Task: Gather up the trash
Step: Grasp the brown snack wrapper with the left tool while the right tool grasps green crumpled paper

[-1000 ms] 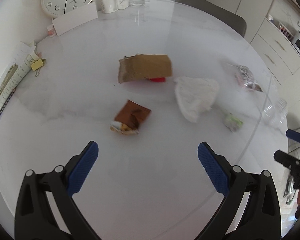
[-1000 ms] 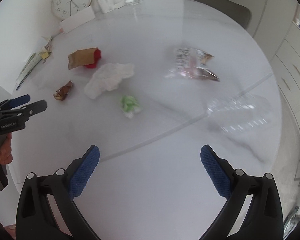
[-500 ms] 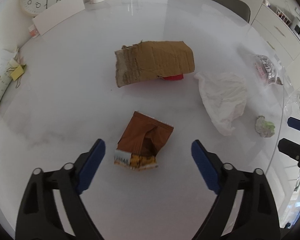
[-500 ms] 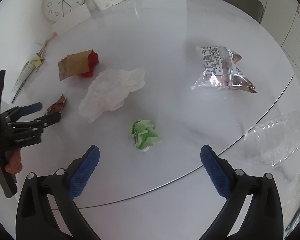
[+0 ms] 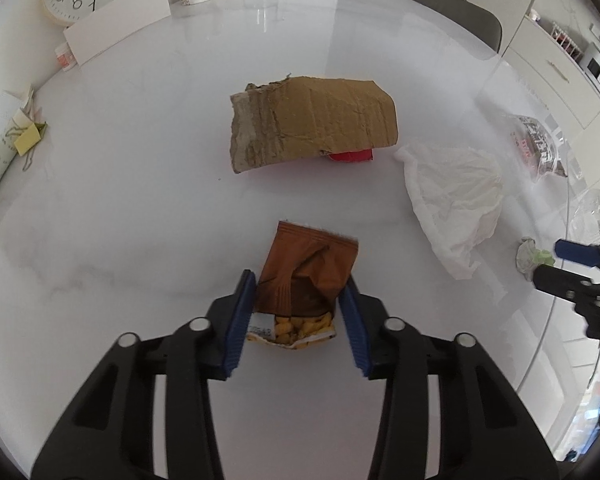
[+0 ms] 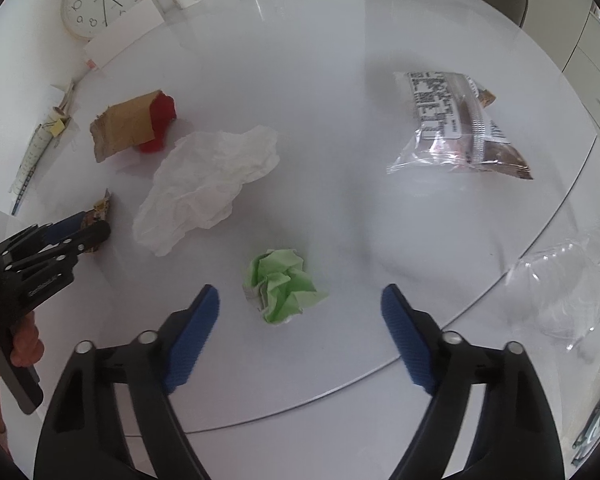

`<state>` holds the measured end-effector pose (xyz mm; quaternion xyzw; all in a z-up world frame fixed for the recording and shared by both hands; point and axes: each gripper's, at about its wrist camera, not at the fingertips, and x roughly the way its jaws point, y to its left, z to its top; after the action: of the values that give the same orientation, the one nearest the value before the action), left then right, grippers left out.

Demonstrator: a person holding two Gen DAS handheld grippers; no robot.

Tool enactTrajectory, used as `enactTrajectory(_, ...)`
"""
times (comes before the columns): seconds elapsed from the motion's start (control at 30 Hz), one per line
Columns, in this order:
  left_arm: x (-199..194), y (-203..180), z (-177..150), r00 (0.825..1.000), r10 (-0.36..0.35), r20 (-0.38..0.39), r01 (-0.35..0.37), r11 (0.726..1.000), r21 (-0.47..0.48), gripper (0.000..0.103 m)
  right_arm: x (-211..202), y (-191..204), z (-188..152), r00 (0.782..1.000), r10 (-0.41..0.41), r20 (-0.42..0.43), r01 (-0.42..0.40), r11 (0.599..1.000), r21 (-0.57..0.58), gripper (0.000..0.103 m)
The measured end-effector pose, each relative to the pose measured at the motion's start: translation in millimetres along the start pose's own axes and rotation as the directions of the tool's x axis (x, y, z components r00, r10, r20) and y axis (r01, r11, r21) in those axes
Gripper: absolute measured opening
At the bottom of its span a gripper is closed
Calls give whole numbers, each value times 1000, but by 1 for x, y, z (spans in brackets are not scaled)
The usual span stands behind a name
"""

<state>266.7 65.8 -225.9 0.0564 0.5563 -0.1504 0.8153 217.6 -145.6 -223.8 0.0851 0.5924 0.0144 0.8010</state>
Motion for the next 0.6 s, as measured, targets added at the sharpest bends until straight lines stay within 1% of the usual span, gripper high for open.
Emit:
enactTrajectory(0.03, -1, 1, 1, 1000, -5, 2, 5, 1000, -6, 38, 3, 1, 1, 1000, 2, -13, -2, 1000, 5, 70)
enactTrajectory(0.07, -2, 3, 2, 1000, -4, 5, 4, 1000, -12, 38, 4, 1, 1, 1000, 3, -20, -3, 1000, 9, 64)
enactTrajectory(0.13, -7, -1, -2, 1000, -5, 9, 5, 1000, -16, 38, 5, 3, 2, 1000, -5, -22, 5, 1000, 6, 55)
enactTrajectory(0.17, -8, -1, -2, 1000, -3, 11, 3, 1000, -16, 38, 5, 4, 2, 1000, 1, -24, -1, 1000, -1, 44)
enactTrajectory(0.2, -9, -1, -2, 1000, -3, 17, 3, 1000, -14, 38, 5, 5, 2, 1000, 4, -25, -4, 1000, -6, 37)
enactTrajectory(0.23, -10, -1, -2, 1000, -2, 21, 2, 1000, -10, 38, 5, 6, 3, 1000, 0, -26, 0, 1000, -13, 37)
enactTrajectory(0.3, -10, -3, -3, 1000, 3, 26, -3, 1000, 0, 34, 4, 10, 5, 1000, -11, -26, 10, 999, -35, 32)
enactTrajectory(0.6, -22, -2, -1, 999, -11, 48, 11, 1000, 6, 32, -12, 12, -1, 1000, -3, -6, 3, 999, -40, 31)
